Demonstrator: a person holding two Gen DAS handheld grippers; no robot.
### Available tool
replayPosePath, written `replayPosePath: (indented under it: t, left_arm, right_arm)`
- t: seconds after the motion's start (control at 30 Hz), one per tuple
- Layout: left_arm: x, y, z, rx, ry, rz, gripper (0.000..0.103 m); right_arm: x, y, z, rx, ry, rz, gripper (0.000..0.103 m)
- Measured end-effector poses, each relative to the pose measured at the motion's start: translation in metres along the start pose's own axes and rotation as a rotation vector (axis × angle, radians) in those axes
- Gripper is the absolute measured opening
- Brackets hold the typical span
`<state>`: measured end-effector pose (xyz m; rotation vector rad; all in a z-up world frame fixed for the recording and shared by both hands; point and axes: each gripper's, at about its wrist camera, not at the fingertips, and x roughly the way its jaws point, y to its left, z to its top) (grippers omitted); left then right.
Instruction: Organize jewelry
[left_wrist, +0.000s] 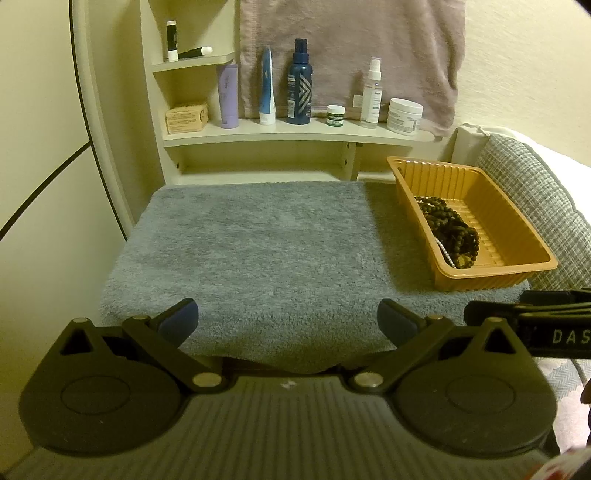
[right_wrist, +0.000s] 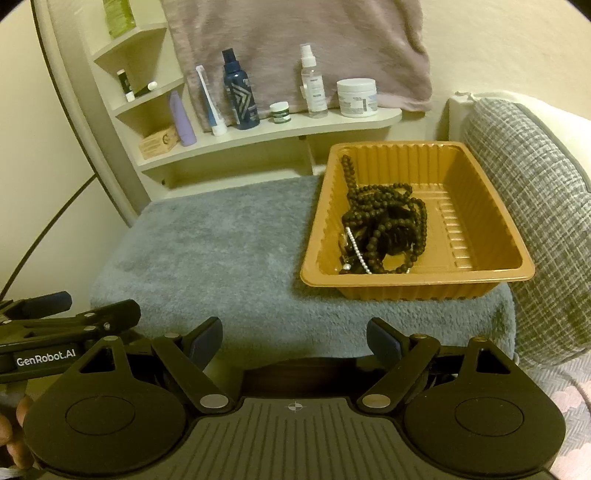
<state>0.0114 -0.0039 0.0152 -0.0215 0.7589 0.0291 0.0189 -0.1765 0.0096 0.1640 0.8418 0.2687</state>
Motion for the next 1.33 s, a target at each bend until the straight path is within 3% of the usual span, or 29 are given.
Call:
replayPosePath:
  t: [1.33]
  left_arm:
    - [-0.0022, -0.0013, -0.0017, -0.010, -0.021, -0.005, 0.102]
  right_arm:
    - [0.0002, -0.0019, -0.0029, 0.016, -0.004, 0.008, 0.085]
